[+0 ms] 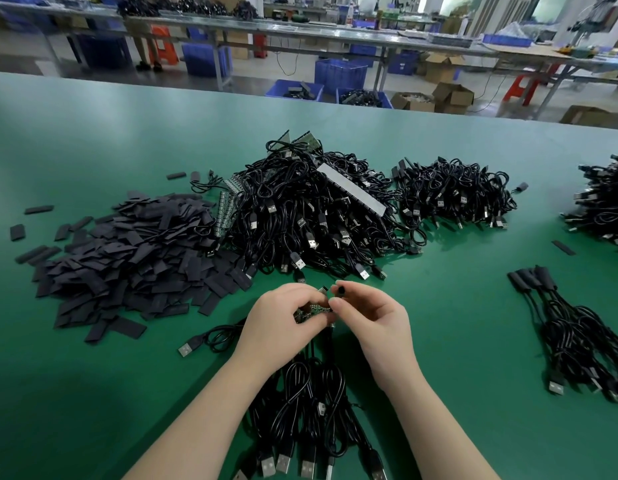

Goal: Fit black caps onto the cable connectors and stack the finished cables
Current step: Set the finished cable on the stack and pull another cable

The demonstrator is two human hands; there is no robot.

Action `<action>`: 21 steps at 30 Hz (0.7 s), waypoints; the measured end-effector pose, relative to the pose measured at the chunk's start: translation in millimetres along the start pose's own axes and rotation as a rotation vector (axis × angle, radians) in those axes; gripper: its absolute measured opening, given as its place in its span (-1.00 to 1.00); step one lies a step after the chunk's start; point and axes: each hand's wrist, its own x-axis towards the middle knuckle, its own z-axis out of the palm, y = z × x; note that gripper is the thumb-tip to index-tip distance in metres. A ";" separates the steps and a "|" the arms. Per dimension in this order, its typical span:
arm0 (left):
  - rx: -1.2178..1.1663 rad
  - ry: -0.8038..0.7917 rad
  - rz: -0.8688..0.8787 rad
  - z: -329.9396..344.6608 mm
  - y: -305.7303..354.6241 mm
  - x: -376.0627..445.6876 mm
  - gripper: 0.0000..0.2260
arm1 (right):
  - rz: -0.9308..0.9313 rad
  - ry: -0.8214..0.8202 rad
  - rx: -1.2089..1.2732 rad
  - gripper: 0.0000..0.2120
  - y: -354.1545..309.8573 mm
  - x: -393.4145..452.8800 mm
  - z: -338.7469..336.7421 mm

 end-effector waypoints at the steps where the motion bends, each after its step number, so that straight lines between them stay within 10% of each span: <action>1: -0.007 -0.005 -0.003 -0.2 1.4 0.3 -0.76 | 0.002 0.004 -0.001 -0.71 0.0 0.4 -0.9; 21: 0.003 -0.020 0.065 -1.3 9.1 0.5 -0.74 | -0.057 0.027 -0.191 -0.72 -0.9 3.3 -5.7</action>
